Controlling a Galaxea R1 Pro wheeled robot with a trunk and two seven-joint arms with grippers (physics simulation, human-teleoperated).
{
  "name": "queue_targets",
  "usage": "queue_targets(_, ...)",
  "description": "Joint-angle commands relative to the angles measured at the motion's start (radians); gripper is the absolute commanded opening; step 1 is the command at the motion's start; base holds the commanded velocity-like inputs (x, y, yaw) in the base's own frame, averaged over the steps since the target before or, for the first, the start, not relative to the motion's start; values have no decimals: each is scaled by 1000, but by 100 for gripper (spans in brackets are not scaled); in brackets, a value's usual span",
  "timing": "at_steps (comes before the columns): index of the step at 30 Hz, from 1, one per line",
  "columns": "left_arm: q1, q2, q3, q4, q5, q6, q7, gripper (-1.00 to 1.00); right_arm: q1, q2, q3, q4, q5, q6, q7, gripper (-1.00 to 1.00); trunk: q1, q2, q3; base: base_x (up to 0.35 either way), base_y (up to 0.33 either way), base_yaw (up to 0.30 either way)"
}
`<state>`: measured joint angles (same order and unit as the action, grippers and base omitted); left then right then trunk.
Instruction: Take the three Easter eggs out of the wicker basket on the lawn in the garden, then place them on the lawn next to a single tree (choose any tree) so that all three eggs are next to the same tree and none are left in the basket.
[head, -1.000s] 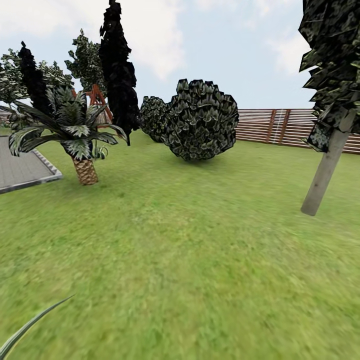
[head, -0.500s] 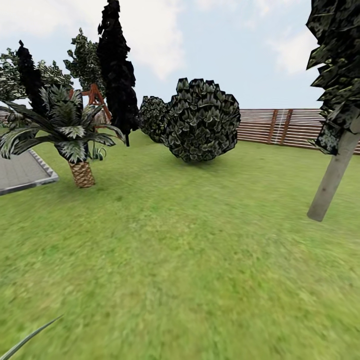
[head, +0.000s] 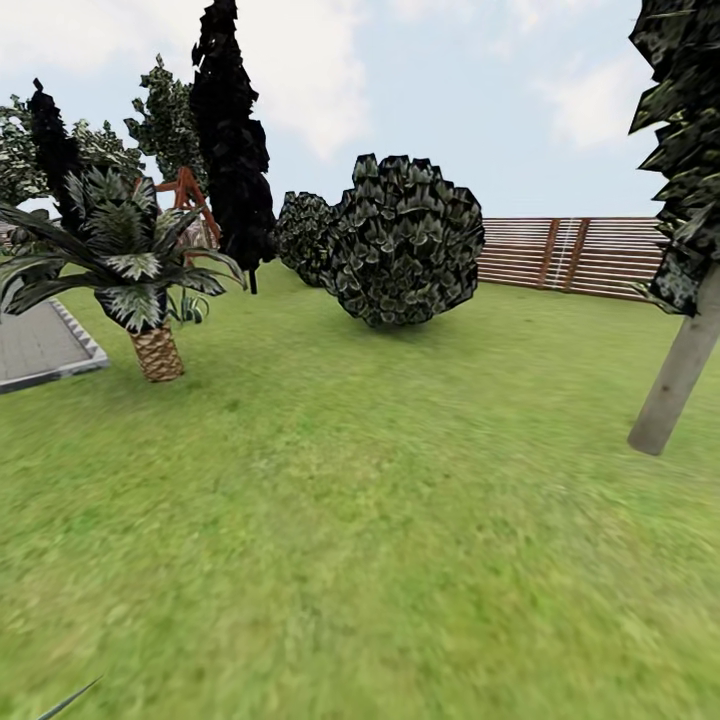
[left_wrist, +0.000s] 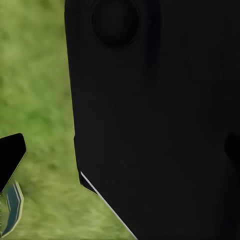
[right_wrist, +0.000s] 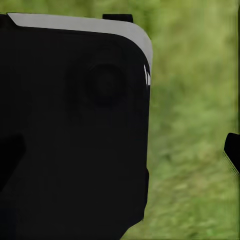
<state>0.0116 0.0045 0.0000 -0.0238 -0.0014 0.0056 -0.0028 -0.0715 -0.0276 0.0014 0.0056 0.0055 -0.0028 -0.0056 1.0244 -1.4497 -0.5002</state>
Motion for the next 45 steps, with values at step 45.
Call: queue_targets(45,1,0,0,-2,0,1,0,100,-1,0,0,1,1,0,5,100,1,0,2,341,0,-34)
